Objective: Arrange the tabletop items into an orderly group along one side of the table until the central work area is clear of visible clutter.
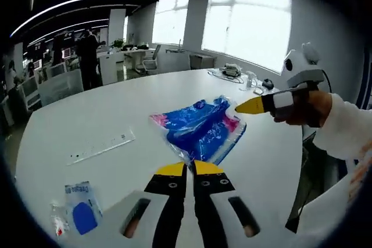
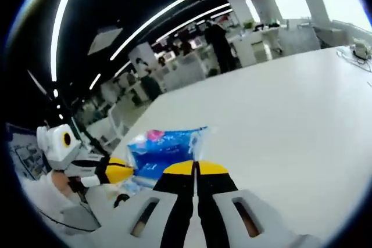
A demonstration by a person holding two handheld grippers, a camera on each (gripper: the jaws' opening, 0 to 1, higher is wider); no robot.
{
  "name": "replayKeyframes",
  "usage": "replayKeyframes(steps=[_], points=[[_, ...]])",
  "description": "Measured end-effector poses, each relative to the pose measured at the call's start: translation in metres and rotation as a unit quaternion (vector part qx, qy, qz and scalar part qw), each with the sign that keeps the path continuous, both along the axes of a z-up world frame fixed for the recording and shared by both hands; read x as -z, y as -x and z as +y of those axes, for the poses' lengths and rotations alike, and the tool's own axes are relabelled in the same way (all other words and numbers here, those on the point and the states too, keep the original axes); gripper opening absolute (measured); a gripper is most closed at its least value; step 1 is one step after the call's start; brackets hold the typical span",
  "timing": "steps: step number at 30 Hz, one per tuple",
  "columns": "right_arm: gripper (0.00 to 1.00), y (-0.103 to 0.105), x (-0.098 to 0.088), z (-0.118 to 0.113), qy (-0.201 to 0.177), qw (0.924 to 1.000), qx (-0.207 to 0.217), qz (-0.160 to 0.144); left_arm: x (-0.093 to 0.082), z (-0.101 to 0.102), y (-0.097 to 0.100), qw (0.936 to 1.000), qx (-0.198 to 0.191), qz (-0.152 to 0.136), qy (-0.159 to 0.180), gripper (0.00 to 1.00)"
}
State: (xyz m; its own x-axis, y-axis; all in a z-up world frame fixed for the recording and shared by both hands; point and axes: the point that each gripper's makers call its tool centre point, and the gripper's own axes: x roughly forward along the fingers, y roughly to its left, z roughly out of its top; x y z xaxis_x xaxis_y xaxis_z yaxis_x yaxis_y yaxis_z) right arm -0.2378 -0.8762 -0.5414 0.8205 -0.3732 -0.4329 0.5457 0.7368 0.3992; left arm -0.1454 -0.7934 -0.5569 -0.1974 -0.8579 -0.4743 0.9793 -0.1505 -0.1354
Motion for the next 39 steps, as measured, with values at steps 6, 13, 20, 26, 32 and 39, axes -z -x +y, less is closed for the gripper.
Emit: replayKeyframes(steps=[6, 13, 20, 26, 32, 39], points=[[0.00, -0.015, 0.019, -0.007, 0.002, 0.9998, -0.006, 0.021, 0.016, -0.017, -0.011, 0.9999, -0.002, -0.010, -0.012, 0.00], [0.00, -0.028, 0.071, -0.007, -0.046, 0.9985, 0.011, 0.029, 0.061, -0.014, -0.028, 0.9983, 0.003, -0.011, -0.058, 0.00], [0.00, -0.039, 0.116, -0.014, -0.040, 0.9968, 0.001, 0.070, 0.103, -0.019, -0.037, 0.9951, 0.008, -0.024, -0.096, 0.00], [0.00, -0.049, 0.153, -0.031, -0.025, 0.9941, -0.014, 0.105, 0.141, -0.022, -0.043, 0.9903, -0.009, -0.010, -0.138, 0.01], [0.00, -0.045, 0.186, -0.037, -0.031, 0.9913, -0.007, 0.128, 0.173, -0.027, -0.037, 0.9846, 0.017, -0.033, -0.171, 0.01], [0.00, -0.034, 0.210, -0.037, -0.052, 0.9896, 0.014, 0.133, 0.202, -0.030, -0.036, 0.9796, 0.001, -0.019, -0.200, 0.01]])
